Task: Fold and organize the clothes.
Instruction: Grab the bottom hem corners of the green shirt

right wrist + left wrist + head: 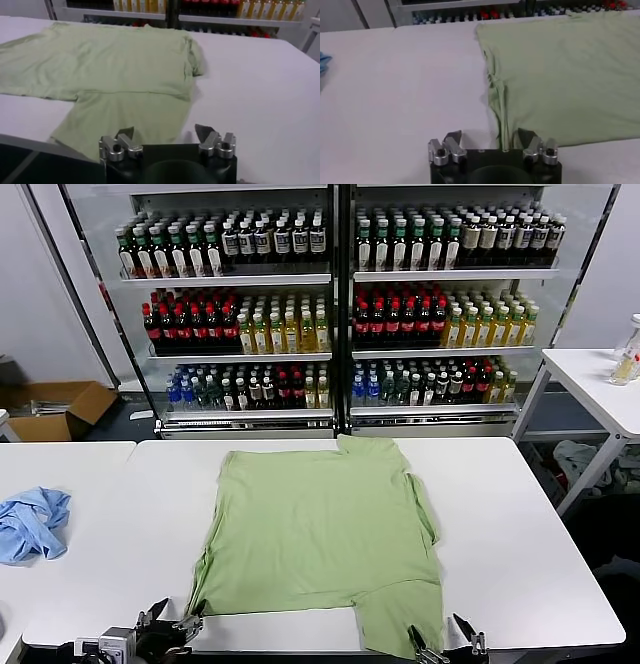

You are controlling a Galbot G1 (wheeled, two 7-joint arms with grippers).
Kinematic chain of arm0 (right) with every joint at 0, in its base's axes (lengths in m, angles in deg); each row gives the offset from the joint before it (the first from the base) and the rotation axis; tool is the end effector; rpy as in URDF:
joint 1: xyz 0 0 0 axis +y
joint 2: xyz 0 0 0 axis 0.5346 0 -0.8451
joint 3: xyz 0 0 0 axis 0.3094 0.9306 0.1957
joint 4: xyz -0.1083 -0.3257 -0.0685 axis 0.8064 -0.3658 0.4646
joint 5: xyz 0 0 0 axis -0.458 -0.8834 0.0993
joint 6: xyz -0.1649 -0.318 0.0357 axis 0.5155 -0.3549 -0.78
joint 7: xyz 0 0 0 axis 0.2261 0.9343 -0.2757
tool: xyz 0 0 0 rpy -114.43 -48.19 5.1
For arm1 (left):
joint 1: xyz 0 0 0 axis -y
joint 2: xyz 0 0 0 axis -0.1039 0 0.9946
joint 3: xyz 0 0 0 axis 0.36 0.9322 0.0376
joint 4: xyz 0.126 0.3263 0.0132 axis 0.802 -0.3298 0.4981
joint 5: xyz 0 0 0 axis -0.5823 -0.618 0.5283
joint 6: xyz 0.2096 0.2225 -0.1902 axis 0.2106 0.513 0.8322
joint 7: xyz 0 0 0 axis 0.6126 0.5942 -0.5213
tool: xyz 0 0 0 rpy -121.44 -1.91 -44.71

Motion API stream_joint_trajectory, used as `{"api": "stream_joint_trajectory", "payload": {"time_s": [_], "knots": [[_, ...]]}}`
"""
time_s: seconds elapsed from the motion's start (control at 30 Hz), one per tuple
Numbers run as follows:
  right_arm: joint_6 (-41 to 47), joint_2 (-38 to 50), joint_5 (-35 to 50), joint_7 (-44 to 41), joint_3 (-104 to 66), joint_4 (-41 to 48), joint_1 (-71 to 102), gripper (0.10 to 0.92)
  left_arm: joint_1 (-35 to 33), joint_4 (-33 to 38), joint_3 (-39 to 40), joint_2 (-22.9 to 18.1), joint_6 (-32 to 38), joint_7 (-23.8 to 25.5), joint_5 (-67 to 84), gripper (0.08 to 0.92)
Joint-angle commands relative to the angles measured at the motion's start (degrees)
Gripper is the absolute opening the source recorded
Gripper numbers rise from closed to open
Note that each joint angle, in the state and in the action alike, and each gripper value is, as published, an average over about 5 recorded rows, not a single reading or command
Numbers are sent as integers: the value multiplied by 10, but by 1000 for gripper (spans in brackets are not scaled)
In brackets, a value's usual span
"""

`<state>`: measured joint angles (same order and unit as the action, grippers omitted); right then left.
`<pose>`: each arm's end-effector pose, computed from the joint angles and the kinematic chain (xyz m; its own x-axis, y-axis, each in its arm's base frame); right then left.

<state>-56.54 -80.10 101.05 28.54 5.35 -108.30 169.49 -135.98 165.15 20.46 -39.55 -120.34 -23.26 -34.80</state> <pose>0.0962 -0.0361 -0.2969 -0.8309 -0.1635 0.5318 -0.2041 0.9788 -0.0179 0.1511 0.0871 -0.2769 -0.7686 0.0163 0.6396 0.0537 0.9978 0.0391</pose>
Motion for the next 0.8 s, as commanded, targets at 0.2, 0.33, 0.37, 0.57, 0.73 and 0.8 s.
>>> {"api": "stream_joint_trajectory", "payload": {"time_s": [0.2,0.33,0.37,0.57,0.73,0.8], "knots": [[4,-4,25,7,26,19,-22,456,-4,-5,7,-12,-5,4,-3,455],[5,-5,38,10,23,22,-24,335,-2,-4,9,-15,-4,7,-1,334],[6,-4,42,10,22,22,-24,309,-2,-4,9,-16,-4,7,-1,308],[9,3,65,3,3,4,-18,141,3,-3,10,-20,-3,19,2,138],[32,28,98,-8,-39,-76,18,106,-10,27,5,-21,0,23,2,82],[46,38,110,-8,-52,-110,32,106,-35,58,-2,-16,-2,23,0,82]]}}
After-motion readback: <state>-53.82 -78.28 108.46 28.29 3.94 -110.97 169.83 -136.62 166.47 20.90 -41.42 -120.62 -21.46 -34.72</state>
